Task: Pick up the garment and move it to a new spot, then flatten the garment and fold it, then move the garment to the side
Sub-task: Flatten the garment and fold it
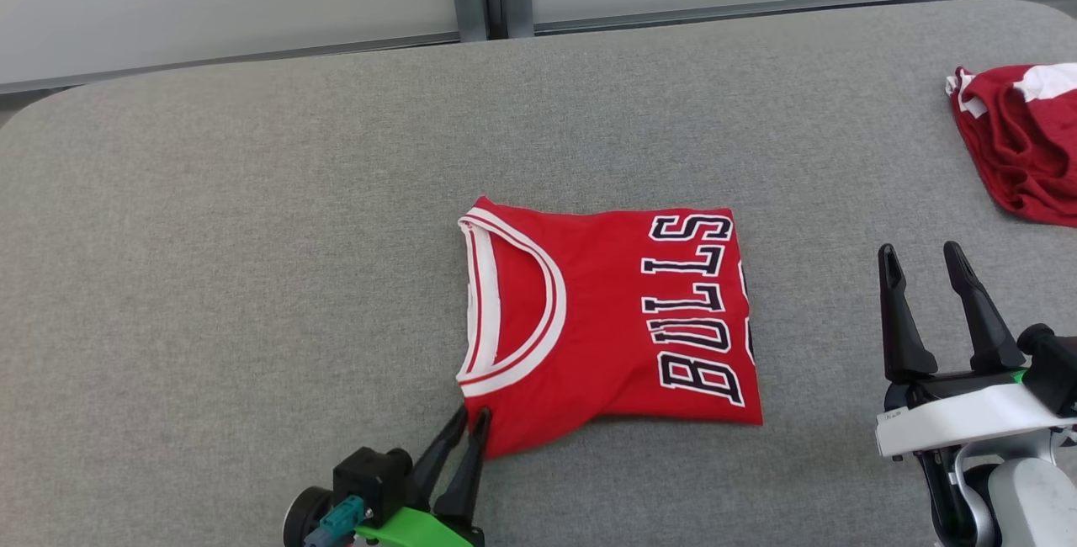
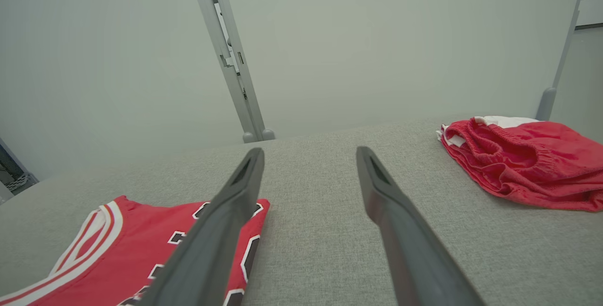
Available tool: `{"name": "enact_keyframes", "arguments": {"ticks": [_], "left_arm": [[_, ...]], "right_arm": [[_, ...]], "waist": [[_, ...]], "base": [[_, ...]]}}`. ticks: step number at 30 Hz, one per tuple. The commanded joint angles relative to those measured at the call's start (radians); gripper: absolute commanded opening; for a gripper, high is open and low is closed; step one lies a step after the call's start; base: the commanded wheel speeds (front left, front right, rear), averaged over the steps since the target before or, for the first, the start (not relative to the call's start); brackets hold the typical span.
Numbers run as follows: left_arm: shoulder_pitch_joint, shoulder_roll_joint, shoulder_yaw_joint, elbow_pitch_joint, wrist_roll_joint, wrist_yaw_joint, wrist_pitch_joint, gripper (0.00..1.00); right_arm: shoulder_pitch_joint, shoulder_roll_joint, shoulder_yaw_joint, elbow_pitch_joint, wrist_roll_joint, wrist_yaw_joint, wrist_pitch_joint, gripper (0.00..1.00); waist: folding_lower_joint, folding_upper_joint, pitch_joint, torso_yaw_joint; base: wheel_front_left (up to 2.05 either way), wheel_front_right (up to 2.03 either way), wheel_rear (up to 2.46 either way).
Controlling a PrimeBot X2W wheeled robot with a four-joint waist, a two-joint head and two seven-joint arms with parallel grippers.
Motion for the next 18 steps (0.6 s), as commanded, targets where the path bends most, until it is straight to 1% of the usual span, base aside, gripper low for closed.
{"name": "enact_keyframes", "arguments": {"ticks": [1, 3, 7, 12, 18], "left_arm": [[-0.004, -0.002, 0.012, -0.007, 0.011, 0.002, -0.01, 1.0], [-0.016, -0.006, 0.025, -0.018, 0.021, 0.007, -0.017, 1.0], [-0.033, -0.012, 0.086, -0.065, 0.044, 0.019, -0.024, 1.0], [-0.027, -0.016, 0.204, -0.144, 0.082, 0.03, -0.022, 1.0], [-0.035, -0.006, 0.341, -0.195, 0.138, 0.033, -0.022, 1.0]], "right_arm": [[0.003, -0.001, -0.003, 0.003, 0.002, 0.0, -0.004, 1.0], [0.005, 0.0, -0.006, 0.005, 0.0, 0.0, -0.004, 1.0], [0.008, 0.003, -0.007, -0.002, -0.008, 0.0, -0.006, 1.0], [0.007, 0.005, -0.003, -0.008, -0.02, 0.0, -0.008, 1.0], [0.002, -0.005, 0.015, -0.012, -0.036, 0.0, -0.01, 1.0]], "waist": [[0.0, 0.0, -0.004, 0.003], [0.0, 0.0, -0.009, 0.005], [0.0, 0.0, -0.023, 0.005], [0.0, 0.0, -0.046, -0.004], [0.0, 0.0, -0.072, -0.011]], "base": [[0.0, 0.0, 0.0], [0.0, 0.0, 0.0], [0.0, 0.0, 0.0], [0.0, 0.0, 0.0], [0.0, 0.0, 0.0]]}}
